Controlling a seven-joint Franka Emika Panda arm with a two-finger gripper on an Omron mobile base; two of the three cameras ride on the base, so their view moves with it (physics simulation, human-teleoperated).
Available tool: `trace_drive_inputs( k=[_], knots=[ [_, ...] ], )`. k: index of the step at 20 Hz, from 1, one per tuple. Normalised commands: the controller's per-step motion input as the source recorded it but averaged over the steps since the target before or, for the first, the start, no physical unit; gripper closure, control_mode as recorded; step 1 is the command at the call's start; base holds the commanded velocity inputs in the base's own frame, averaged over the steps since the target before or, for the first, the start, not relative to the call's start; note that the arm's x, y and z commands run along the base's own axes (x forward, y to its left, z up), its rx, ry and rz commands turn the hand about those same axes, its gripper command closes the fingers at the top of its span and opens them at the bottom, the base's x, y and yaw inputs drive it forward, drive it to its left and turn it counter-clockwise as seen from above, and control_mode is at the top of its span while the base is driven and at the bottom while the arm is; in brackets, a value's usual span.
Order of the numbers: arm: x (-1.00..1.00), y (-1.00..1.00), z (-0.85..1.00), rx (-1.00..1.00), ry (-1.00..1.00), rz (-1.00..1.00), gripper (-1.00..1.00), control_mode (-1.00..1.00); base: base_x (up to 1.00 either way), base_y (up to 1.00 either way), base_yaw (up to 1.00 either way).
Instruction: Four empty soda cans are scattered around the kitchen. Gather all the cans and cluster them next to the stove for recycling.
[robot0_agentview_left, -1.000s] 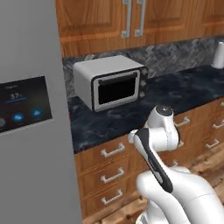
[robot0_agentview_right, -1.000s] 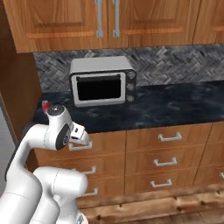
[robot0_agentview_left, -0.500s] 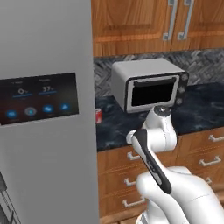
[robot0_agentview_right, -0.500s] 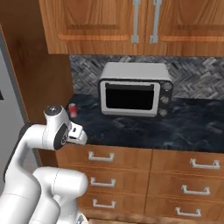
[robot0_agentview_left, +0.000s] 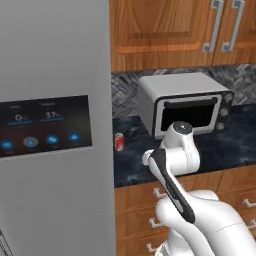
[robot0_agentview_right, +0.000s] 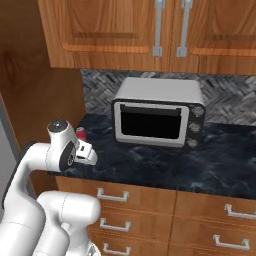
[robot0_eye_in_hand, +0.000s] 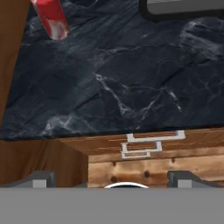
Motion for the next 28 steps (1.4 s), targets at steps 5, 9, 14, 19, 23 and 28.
trace_drive_inputs(
  k=[5,9,14,19,23,28],
  knots=[
    [0.00,0.00,0.00,0.00,0.00,0.00,-1.00,1.00,0.48,-0.21,0.26],
    [0.00,0.00,0.00,0.00,0.00,0.00,-1.00,1.00,0.38,-0.21,0.16],
    [0.00,0.00,0.00,0.00,0.00,0.00,-1.00,1.00,0.01,-0.01,0.00],
    [0.00,0.00,0.00,0.00,0.00,0.00,-1.00,1.00,0.00,0.00,0.00],
    [0.00,0.00,0.00,0.00,0.00,0.00,-1.00,1.00,0.00,0.00,0.00],
    [0.15,0.05,0.05,-0.01,0.09,0.11,-1.00,-1.00,0.00,0.00,0.00]
  ],
)
